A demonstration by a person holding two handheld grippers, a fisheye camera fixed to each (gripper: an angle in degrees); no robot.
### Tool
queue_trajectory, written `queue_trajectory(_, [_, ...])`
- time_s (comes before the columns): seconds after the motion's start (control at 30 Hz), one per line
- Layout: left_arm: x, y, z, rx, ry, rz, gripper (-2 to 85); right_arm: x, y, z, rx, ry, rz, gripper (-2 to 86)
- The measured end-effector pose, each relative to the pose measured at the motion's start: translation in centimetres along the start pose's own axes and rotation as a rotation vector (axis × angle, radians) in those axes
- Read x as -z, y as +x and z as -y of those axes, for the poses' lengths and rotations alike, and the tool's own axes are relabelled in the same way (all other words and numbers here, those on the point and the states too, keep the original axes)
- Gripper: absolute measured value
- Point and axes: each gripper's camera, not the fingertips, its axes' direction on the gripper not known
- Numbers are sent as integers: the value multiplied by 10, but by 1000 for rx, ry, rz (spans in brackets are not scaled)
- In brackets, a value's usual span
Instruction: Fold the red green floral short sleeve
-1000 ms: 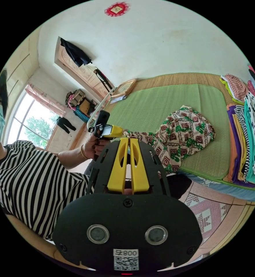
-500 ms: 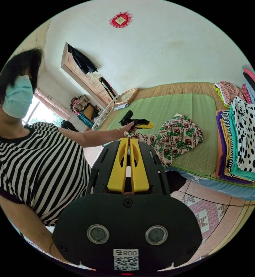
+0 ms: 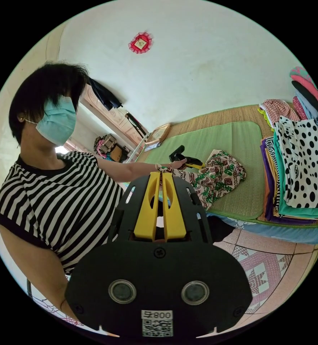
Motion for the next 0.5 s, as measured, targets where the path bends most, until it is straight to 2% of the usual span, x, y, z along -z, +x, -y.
queue_trajectory(0.5, [63, 76, -27, -58, 102, 28, 20, 10, 6, -10, -4, 18, -3, 5])
